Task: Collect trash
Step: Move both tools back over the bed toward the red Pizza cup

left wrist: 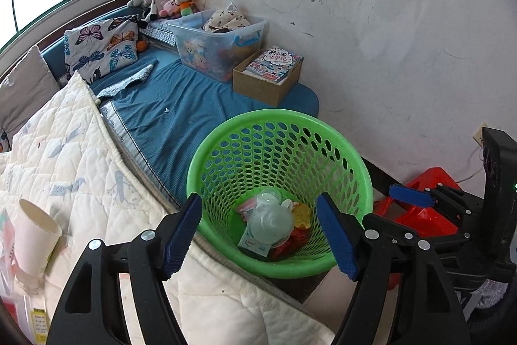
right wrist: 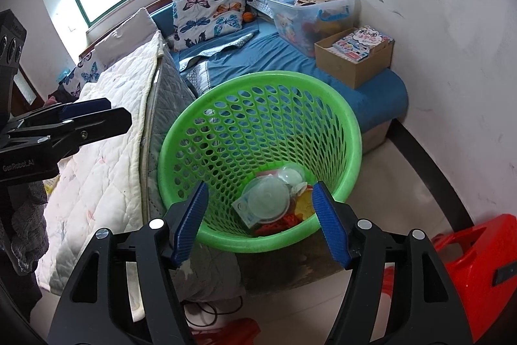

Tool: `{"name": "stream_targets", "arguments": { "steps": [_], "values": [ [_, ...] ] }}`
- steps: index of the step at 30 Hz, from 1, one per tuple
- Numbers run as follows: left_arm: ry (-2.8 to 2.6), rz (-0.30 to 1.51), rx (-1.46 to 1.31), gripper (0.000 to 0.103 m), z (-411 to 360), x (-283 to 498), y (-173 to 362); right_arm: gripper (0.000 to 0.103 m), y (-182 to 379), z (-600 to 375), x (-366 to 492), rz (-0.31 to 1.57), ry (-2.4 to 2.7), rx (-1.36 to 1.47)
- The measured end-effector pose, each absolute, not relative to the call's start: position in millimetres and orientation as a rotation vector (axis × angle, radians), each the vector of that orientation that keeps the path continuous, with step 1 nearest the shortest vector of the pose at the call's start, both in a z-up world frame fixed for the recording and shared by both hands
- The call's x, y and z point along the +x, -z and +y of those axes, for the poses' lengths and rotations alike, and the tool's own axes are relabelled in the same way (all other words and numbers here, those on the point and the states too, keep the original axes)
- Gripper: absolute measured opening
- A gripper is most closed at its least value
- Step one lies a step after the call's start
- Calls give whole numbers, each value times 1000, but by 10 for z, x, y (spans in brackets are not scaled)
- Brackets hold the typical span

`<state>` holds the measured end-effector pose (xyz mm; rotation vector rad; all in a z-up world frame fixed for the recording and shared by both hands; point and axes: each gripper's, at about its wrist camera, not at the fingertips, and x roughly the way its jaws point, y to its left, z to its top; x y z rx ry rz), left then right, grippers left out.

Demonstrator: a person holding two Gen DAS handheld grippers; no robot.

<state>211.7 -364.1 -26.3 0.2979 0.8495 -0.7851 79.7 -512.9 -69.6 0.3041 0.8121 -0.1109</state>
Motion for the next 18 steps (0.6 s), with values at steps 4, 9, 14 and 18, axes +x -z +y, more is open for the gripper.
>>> {"name": "stream_targets", "arguments": {
  "steps": [4,9,14,18],
  "values": [
    [767,827,298,71,-3471,2034,206,68,649,-5061,776,804,97,297],
    [736,810,271,71,-3089,1944,150,69,601,-4913,786,798,69,278],
    [684,799,255,71,-2657,1920,126,71,549,-4743,839,790,35,266],
    [614,793,229,71,-2245,1958,112,71,519,-4569,907,793,3,254]
  ]
}}
